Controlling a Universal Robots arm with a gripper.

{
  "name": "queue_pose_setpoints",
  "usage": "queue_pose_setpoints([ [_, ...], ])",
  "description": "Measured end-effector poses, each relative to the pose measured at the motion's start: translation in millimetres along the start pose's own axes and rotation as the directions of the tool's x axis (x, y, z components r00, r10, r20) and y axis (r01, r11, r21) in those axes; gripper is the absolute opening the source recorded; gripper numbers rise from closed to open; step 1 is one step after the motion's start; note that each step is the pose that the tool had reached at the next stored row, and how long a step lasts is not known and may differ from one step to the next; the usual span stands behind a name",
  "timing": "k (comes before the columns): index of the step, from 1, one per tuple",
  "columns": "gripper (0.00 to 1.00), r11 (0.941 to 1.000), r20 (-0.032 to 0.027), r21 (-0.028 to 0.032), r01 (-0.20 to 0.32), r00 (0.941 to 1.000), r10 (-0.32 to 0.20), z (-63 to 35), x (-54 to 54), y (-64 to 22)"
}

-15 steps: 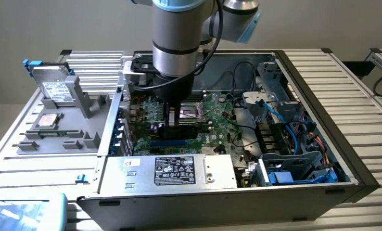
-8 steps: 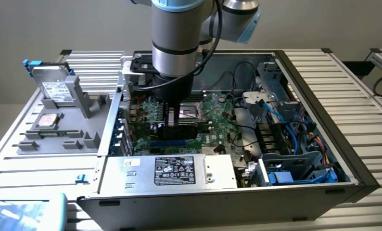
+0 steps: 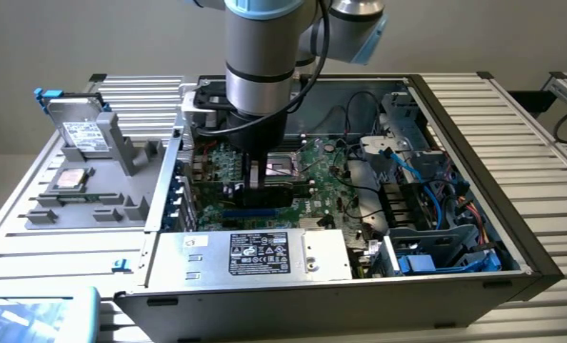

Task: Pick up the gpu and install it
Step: 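Insert the gpu into the slot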

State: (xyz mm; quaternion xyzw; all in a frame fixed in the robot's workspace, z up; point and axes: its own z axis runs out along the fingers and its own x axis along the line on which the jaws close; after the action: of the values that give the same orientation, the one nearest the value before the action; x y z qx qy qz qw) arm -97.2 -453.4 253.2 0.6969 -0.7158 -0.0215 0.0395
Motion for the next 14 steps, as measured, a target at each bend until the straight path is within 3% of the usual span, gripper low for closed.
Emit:
queue_pose_setpoints([
  [14,0.28,1.0,0.0,0.0016,0.0,1.0,0.0,3.0,0.0,0.7],
])
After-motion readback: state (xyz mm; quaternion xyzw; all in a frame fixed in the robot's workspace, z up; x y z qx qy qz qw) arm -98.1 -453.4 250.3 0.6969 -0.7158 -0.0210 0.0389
